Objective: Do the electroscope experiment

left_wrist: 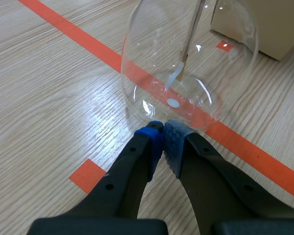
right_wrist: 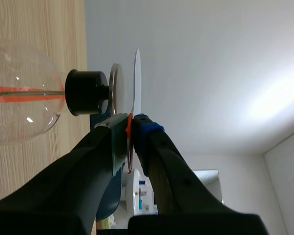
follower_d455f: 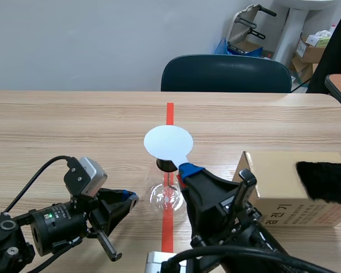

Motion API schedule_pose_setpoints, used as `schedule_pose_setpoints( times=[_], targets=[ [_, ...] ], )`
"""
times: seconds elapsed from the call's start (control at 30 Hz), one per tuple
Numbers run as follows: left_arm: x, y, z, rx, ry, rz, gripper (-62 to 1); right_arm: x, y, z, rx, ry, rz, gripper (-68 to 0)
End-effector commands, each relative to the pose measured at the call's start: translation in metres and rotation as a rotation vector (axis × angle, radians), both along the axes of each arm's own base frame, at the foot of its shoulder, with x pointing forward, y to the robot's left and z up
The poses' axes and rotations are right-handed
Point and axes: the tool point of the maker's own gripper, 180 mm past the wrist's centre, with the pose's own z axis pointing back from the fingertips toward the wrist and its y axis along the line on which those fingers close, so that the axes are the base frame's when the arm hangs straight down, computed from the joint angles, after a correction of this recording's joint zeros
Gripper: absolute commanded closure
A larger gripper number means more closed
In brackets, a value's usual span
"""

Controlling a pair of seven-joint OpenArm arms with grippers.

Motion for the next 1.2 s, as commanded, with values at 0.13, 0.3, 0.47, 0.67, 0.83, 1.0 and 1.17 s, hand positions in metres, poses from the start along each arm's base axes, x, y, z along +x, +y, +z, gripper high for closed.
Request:
schedule_pose_setpoints(
  times=[0.13,0.3,0.47,0.67,0.83,1.0,1.17],
  targets=[
    [0.003,-0.007,0.010,-0.044,-0.020,-0.001,-4.0,0.016,-0.018,0.009,0.011,-0.031,-0.114,-1.3],
    [0.003,-0.007,0.010,-0.044,-0.020,-0.001,-4.0,0.027,-0.041,0.008,0.017,-0.025,-0.252,-1.3],
    [0.003,-0.007,0.010,-0.044,-0.020,-0.001,-4.0,0.034,-0.063,0.008,0.022,-0.019,-0.381,-1.3],
    [0.003,-0.007,0.010,-0.044,-0.020,-0.001,-4.0,0.037,-0.082,0.007,0.027,-0.013,-0.492,-1.3],
    [0.003,-0.007,0.010,-0.044,-0.020,-0.001,-4.0,0.038,-0.089,0.007,0.028,-0.012,-0.528,-1.3],
    [0.003,-0.007,0.010,-0.044,-0.020,-0.001,-4.0,0.038,-0.089,0.007,0.028,-0.012,-0.528,-1.3],
    [0.003,-0.007,0.010,-0.044,-0.020,-0.001,-4.0,0.038,-0.089,0.007,0.028,-0.012,-0.528,-1.3]
  ],
)
